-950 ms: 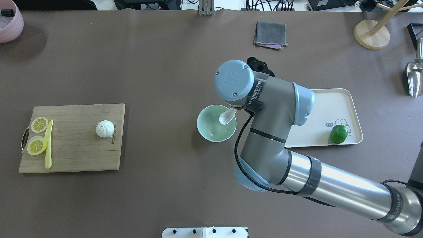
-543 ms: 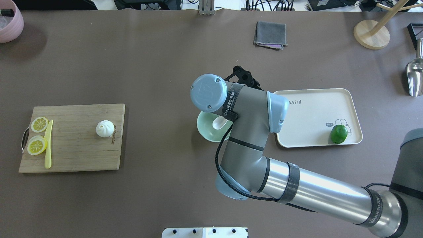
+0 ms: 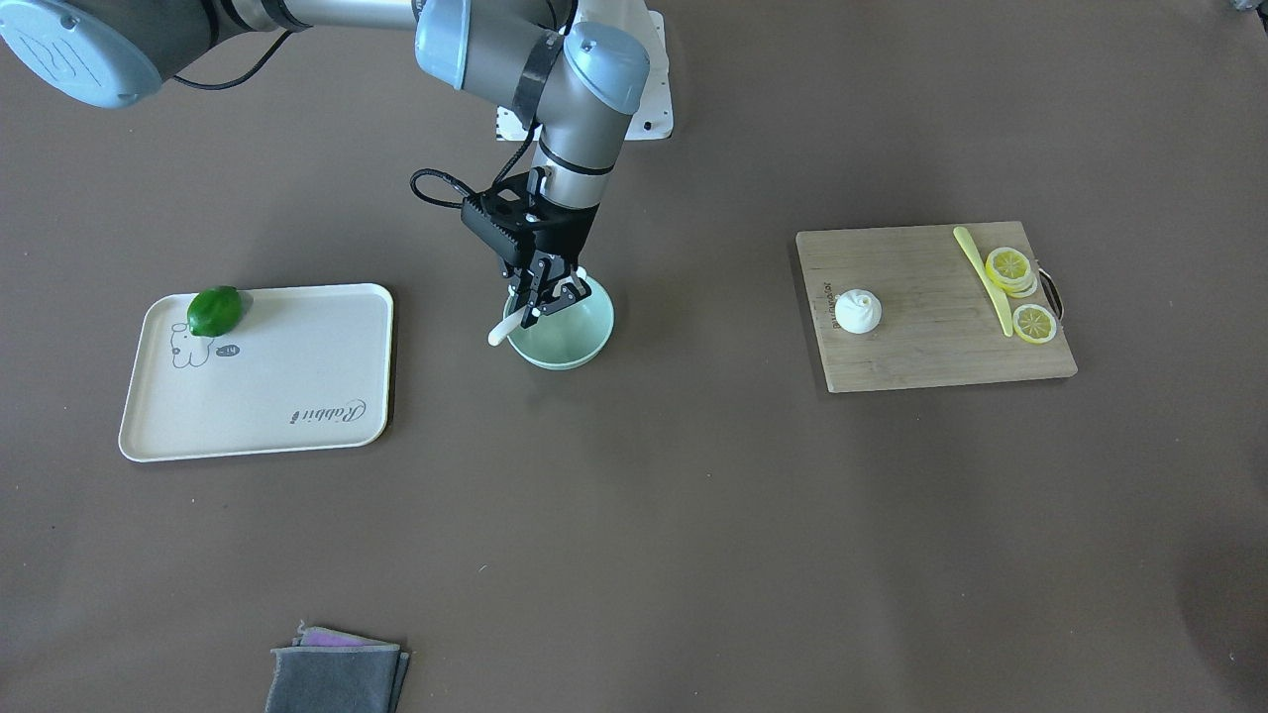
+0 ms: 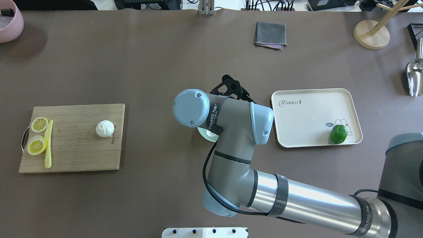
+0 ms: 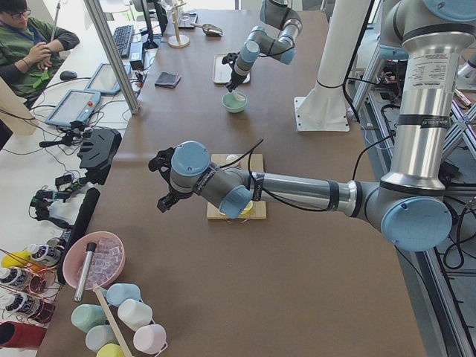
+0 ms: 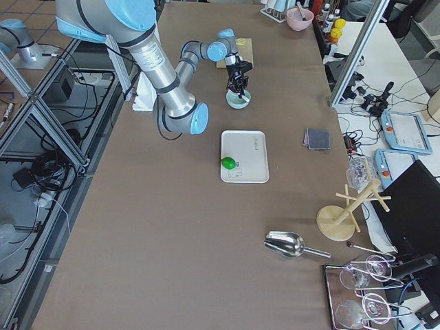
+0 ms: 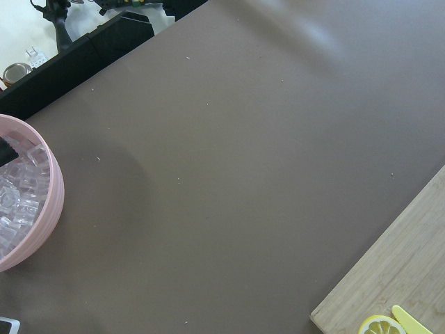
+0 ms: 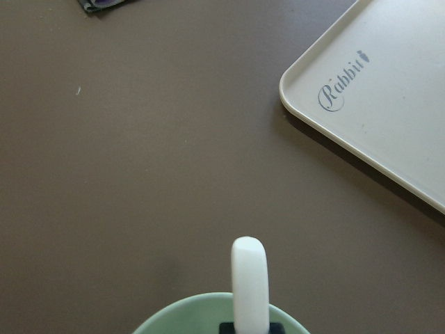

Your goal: Put spoon and bun in bowl

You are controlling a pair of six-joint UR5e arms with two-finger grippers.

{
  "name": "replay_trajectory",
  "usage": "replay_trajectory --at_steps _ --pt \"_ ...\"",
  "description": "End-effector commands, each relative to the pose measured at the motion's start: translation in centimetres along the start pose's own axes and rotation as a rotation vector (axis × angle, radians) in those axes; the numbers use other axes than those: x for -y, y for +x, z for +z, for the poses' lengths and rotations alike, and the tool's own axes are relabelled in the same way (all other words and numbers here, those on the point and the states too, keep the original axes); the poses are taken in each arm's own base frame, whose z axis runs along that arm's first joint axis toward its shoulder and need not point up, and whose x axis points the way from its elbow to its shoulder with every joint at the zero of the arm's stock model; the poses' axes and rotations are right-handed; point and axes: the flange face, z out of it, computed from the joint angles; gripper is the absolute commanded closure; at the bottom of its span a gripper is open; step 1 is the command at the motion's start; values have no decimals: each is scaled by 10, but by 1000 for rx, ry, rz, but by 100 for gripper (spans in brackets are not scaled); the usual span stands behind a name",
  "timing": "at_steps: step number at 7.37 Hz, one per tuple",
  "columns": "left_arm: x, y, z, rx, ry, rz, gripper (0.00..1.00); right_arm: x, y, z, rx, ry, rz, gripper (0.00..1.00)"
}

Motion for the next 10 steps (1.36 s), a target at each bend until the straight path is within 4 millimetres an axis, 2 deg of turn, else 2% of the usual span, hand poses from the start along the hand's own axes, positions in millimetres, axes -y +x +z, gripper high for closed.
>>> replay_trajectory --at_steps 1,2,3,4,5,6,7,8,9,10 --pt "0 0 0 0 0 0 2 2 0 3 -1 21 -4 18" --pt "0 0 0 0 0 0 2 4 -1 1 4 22 -1 1" --pt "0 0 0 0 0 0 2 19 -4 -3 13 27 7 1" --pt "0 0 0 0 0 -12 2 49 -9 -12 33 30 -24 0" --pt "6 9 4 -10 1 -91 2 85 -1 -13 47 21 -64 0" --pt "18 30 15 -36 11 -146 2 126 25 -19 59 -19 -141 0" --pt "25 44 23 -57 34 -211 2 184 74 -28 79 -75 -237 0" --pt "34 68 41 -99 32 -299 2 235 119 -36 94 -112 -329 0" --pt "52 109 57 -134 13 -368 2 281 148 -38 99 -151 -418 0" --pt "64 145 75 -136 1 -377 2 323 169 -32 122 -214 -518 0"
